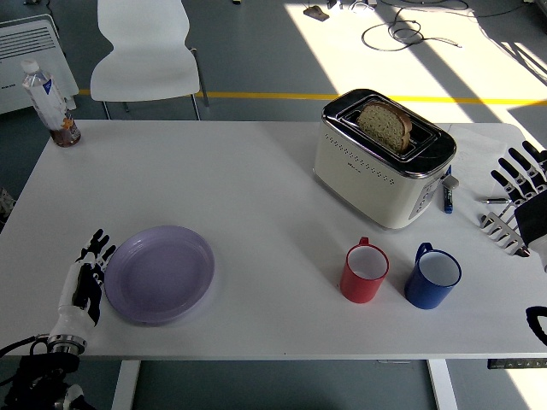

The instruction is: Push plate across desktop,pick up the break from the machine,place the break in the plate

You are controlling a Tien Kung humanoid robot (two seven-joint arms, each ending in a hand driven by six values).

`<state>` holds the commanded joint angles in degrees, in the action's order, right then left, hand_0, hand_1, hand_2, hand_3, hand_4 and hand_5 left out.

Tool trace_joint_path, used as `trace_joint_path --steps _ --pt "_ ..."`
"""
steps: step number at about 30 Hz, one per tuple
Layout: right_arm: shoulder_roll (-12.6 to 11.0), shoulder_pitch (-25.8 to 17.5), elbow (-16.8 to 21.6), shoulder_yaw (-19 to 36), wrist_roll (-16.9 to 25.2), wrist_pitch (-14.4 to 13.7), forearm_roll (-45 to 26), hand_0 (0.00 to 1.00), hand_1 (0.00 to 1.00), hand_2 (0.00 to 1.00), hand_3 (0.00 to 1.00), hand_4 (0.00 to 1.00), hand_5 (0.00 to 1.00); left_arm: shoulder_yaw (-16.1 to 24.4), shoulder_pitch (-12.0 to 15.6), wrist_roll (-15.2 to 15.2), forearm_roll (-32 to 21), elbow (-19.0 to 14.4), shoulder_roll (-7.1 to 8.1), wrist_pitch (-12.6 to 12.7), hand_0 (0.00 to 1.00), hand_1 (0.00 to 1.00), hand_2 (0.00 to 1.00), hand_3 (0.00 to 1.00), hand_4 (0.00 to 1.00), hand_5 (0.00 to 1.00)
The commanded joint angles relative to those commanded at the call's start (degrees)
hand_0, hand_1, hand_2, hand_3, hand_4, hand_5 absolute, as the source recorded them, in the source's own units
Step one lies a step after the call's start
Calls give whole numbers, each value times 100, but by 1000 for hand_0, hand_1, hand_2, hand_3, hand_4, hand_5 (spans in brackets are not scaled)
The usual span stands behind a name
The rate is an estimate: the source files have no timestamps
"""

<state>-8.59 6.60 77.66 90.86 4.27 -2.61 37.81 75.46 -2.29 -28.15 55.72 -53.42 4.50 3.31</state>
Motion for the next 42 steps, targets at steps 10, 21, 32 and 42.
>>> trace_joint_path --steps 10,21,32,42 --pt "4 11 -3 -15 1 1 0 776 743 743 742 538 656 -281 42 69 -303 -164 69 -85 848 910 998 990 511 998" --pt "9 15 -6 -23 4 -3 -2 776 743 743 741 535 658 -511 56 156 -564 -235 91 -215 822 892 998 985 511 998" --pt "21 30 -8 -46 7 -2 0 776 742 743 741 527 661 -785 44 260 -763 -388 131 -366 809 878 998 979 511 998" --pt "31 29 -13 -55 9 -3 1 775 742 743 741 524 660 -967 -20 316 -937 -392 126 -498 791 861 986 974 510 998"
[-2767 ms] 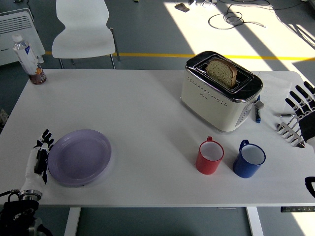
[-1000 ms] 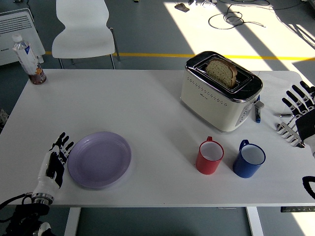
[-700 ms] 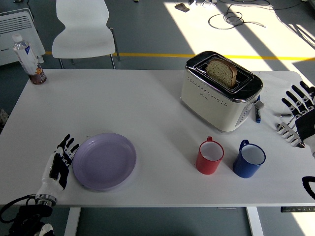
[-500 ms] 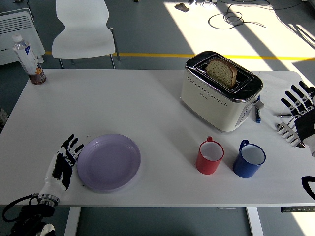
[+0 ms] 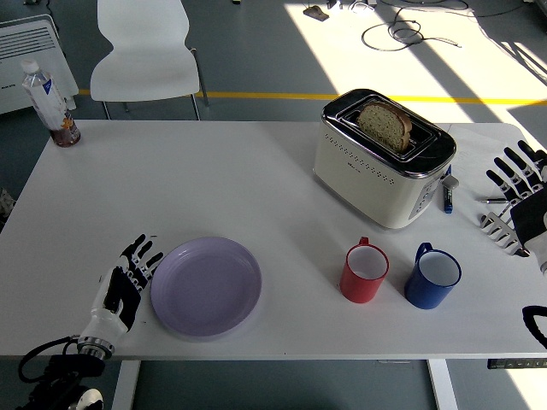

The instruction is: Push plate across desktop,pick up the break from the machine,place the break in the plate

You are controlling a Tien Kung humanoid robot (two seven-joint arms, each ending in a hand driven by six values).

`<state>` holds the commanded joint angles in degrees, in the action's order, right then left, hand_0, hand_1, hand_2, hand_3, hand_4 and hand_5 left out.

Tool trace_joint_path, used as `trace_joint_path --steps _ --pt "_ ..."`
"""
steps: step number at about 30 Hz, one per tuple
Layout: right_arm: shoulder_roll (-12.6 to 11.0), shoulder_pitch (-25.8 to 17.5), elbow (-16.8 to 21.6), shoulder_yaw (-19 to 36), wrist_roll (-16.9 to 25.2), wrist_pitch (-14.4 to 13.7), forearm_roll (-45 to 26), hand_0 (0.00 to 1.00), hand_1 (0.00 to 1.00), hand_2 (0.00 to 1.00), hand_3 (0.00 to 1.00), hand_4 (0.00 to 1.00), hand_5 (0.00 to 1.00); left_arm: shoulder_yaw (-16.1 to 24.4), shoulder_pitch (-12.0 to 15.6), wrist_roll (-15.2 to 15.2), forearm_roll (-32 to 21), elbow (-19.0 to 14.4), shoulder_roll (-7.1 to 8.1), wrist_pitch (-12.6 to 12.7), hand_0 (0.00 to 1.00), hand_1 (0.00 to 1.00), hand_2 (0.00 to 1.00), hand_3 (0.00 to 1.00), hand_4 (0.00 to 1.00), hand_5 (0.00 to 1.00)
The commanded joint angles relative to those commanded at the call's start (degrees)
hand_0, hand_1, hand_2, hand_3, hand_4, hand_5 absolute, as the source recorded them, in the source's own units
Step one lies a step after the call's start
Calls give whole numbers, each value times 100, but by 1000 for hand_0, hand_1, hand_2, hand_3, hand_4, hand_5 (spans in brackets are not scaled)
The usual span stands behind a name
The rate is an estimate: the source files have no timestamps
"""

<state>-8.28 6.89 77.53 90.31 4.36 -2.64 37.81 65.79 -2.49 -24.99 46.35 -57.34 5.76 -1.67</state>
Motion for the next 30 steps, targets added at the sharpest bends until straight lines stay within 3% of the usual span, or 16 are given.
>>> trace_joint_path --steps 14,30 --pt "16 10 -5 -17 1 2 0 775 742 743 741 525 660 -233 -217 150 -225 48 4 -234 765 842 957 956 512 998" --pt "41 3 -8 -29 6 -1 -3 776 743 743 740 528 655 -645 -638 213 -498 401 14 -362 758 830 949 941 517 998"
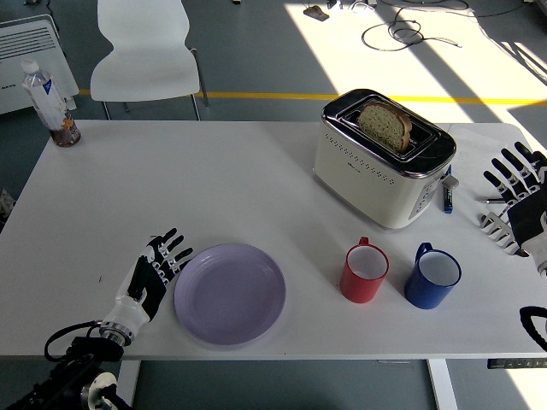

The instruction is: Push plate across desktop,pick up the break from the machine,place the break in the plate

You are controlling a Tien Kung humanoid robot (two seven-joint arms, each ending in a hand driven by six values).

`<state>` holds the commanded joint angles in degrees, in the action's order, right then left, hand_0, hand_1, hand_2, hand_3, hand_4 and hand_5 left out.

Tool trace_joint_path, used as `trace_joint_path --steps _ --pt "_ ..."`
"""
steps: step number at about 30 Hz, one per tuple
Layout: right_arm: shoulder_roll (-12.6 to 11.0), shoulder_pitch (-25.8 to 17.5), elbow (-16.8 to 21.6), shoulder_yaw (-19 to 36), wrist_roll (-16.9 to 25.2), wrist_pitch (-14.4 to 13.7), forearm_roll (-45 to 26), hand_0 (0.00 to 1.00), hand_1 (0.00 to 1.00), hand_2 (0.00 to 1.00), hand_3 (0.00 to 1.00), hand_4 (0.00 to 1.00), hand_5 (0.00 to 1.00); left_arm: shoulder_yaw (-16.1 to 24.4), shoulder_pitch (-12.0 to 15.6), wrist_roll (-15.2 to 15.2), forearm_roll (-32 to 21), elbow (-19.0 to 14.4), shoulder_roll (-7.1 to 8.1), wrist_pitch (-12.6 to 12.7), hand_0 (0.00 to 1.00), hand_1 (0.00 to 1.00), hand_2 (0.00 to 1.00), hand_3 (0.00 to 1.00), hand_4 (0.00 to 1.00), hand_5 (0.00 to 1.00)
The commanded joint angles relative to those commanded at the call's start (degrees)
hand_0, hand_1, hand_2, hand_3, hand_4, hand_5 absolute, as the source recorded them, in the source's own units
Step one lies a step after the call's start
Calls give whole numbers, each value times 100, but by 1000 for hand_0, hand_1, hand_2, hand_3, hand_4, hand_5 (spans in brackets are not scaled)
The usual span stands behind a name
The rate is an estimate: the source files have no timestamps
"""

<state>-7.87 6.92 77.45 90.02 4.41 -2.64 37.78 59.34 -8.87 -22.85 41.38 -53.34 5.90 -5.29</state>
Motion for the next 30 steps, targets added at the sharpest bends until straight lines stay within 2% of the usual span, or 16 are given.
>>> trace_joint_path --steps 9,30 --pt "5 2 1 0 1 0 0 775 743 743 740 532 657 -104 -61 70 -72 42 -17 -101 749 824 942 937 516 998" --pt "20 0 -2 -8 3 -2 0 775 743 741 740 544 659 -322 -360 215 -369 274 -170 -329 735 809 924 912 519 998"
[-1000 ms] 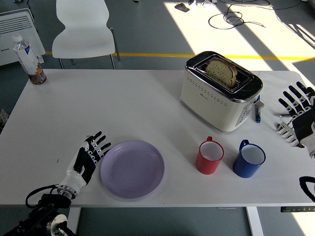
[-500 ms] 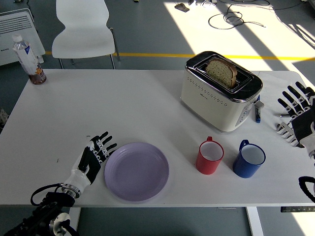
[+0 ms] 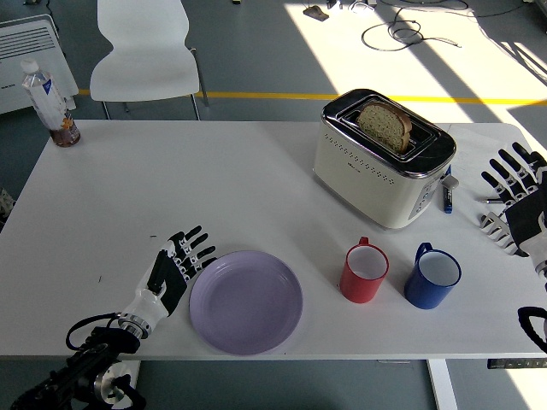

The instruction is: Push plate across desktop,pick up the break from the machine,place the break in the plate

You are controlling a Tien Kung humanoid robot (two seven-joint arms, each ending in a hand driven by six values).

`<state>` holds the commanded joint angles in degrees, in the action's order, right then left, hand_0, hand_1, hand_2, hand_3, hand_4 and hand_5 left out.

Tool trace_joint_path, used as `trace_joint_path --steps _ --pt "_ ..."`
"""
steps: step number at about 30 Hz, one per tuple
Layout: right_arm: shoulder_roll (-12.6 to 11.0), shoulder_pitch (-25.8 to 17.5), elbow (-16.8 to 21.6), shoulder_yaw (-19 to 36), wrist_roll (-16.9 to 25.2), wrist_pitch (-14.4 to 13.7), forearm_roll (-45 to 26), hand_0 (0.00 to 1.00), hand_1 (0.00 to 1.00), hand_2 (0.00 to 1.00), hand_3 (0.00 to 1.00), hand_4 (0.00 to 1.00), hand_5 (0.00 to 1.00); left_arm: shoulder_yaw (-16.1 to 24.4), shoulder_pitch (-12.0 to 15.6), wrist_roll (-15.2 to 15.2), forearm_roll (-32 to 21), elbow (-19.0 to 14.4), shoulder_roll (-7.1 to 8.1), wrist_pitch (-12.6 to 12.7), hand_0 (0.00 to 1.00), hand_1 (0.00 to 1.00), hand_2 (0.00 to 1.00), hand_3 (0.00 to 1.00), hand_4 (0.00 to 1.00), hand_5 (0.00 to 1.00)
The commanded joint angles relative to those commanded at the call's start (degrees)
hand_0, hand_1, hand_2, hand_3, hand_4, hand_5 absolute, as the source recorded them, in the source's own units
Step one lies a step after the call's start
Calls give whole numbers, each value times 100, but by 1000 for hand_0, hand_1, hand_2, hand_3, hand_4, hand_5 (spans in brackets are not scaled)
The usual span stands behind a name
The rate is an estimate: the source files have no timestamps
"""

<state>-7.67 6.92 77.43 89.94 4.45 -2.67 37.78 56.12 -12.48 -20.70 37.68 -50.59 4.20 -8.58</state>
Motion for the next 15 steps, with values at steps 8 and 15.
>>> trace_joint_path --steps 8,15 --pt "9 -2 -6 -27 1 2 -1 775 743 741 740 548 662 -34 -63 3 -54 54 -52 -33 732 806 922 912 519 998" --pt "8 0 -2 -29 -1 -2 3 775 743 740 741 548 666 50 -119 -31 -6 72 -114 16 728 806 921 909 520 998"
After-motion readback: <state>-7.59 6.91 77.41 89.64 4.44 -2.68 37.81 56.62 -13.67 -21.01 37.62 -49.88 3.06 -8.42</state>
